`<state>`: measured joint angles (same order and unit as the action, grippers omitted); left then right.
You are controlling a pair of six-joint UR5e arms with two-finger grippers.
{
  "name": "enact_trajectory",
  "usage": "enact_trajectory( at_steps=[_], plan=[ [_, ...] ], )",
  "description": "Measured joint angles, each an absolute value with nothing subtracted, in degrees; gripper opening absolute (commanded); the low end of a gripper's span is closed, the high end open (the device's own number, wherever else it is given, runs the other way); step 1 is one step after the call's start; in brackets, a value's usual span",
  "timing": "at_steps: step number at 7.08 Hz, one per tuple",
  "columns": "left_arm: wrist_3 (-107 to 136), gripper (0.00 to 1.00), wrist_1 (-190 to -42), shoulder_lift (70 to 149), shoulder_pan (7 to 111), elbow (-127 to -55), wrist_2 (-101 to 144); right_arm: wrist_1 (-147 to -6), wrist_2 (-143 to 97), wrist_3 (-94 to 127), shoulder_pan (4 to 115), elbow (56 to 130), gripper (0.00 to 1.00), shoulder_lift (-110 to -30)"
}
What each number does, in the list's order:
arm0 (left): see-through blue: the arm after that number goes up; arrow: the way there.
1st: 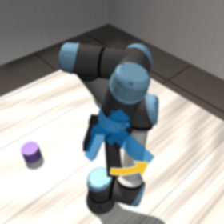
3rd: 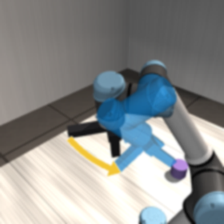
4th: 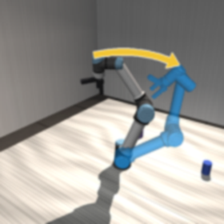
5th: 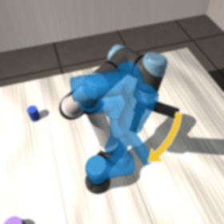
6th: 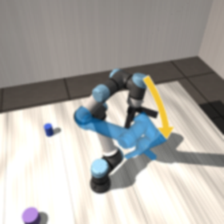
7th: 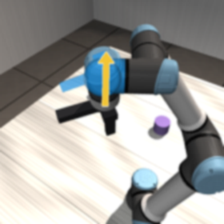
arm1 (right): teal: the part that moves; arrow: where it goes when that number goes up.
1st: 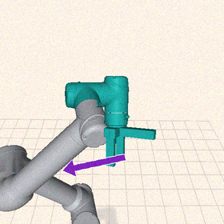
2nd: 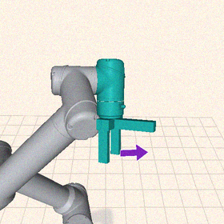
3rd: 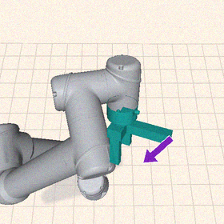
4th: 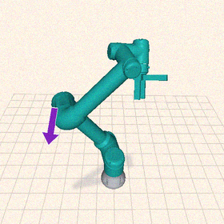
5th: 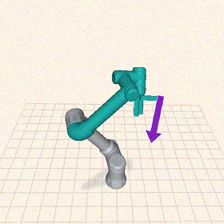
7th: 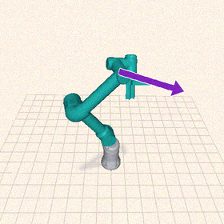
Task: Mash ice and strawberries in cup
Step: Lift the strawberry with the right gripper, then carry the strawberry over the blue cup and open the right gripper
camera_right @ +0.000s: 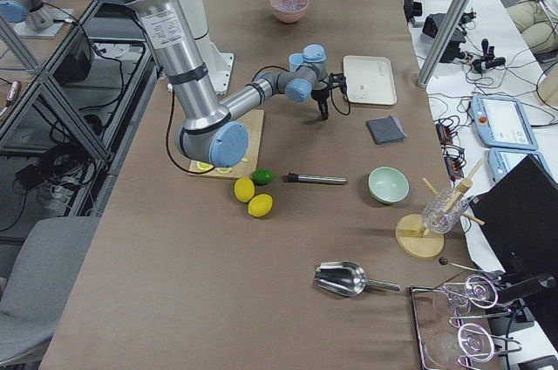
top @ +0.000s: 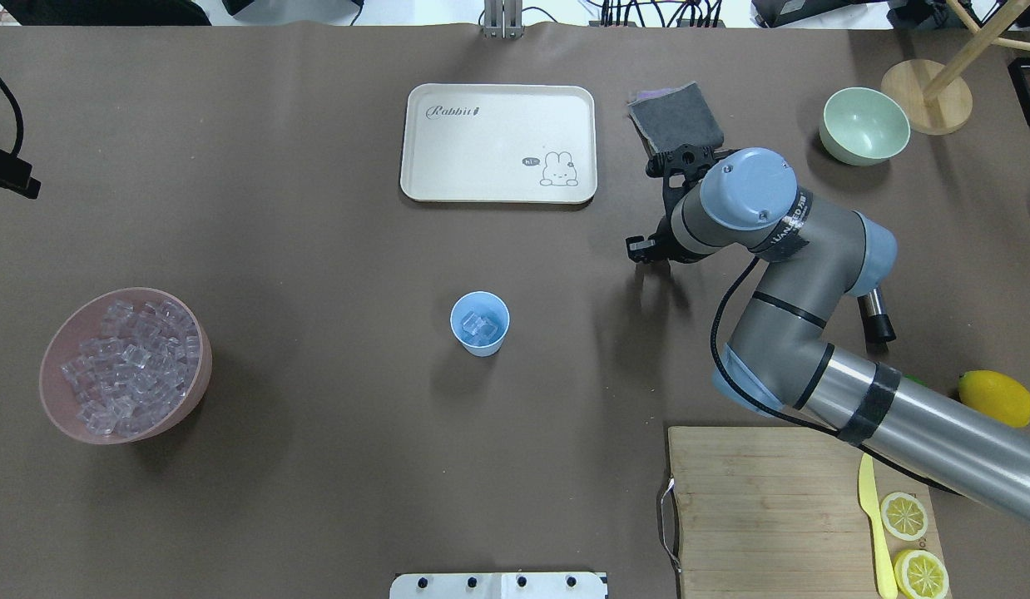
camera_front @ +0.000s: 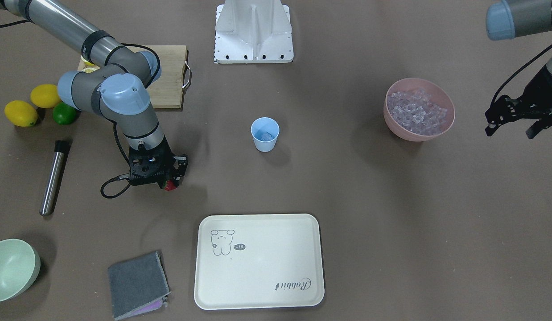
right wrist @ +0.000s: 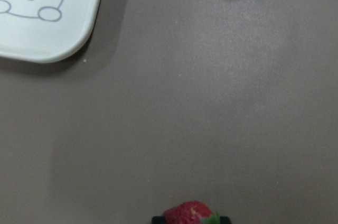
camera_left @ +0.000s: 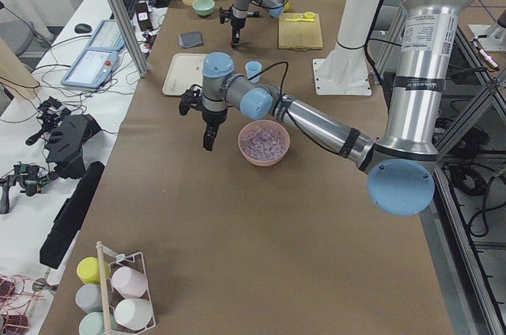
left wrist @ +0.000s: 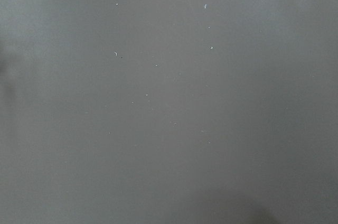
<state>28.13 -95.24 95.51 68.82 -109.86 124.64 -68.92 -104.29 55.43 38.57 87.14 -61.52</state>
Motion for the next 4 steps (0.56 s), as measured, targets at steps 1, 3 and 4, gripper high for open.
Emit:
enact_trajectory(
  at_steps=[1,3,4],
  plan=[
    [28.13,0.98,-95.28,95.45,68.82,-109.85,124.63,-69.23,-105.14,55.47,39.55,88.45,0.00,-60.65],
    [28.07,0.98,-95.37,95.30,68.82,-109.76,124.69,-69.68,-107.94,57.00,40.89,93.29,0.00,-59.53],
    [27.76,0.98,-95.38,95.26,68.82,-109.62,124.71,-69.70,-108.13,59.98,40.11,95.22,0.00,-58.18]
  ],
)
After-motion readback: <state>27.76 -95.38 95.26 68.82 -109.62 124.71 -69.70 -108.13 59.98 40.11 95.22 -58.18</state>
